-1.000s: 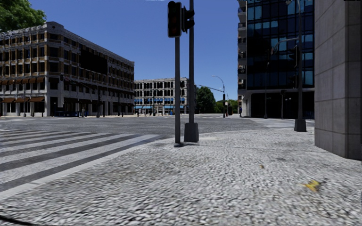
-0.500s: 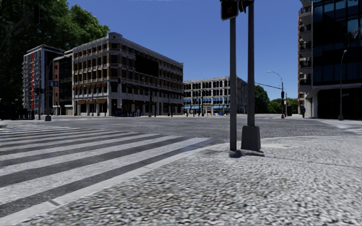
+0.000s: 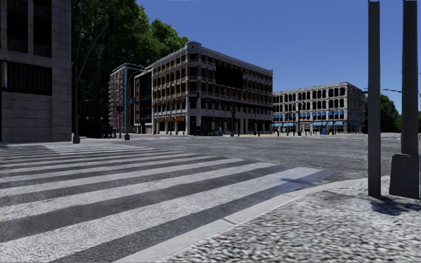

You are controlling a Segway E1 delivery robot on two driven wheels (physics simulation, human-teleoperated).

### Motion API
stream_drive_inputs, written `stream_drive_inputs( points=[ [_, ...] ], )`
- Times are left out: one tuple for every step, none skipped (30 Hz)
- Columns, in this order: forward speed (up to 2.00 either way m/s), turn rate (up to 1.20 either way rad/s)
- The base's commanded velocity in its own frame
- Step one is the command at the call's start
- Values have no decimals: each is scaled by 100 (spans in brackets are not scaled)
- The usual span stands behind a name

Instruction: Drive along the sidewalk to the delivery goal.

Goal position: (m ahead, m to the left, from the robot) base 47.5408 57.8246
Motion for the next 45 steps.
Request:
stream_drive_inputs(
  points=[
    [150,66],
    [150,66],
    [150,66],
    [150,66],
    [150,66],
    [150,66],
    [150,66],
    [150,66],
    [150,66],
    [150,66],
    [150,66],
    [150,66],
    [150,66],
    [150,66],
    [150,66],
    [150,66],
    [150,66],
    [150,66],
    [150,66],
    [150,66],
    [150,66],
    [150,66],
    [150,66],
    [150,66],
    [150,66],
    [150,66],
    [150,66],
    [150,66],
    [150,66],
    [150,66],
    [150,65],
    [150,62],
    [150,59],
    [150,59],
    [150,55],
    [150,54],
    [150,51],
    [150,39],
    [150,0],
    [150,0],
    [150,0],
    [150,0],
    [200,0],
    [200,0],
    [200,0]
  ],
)
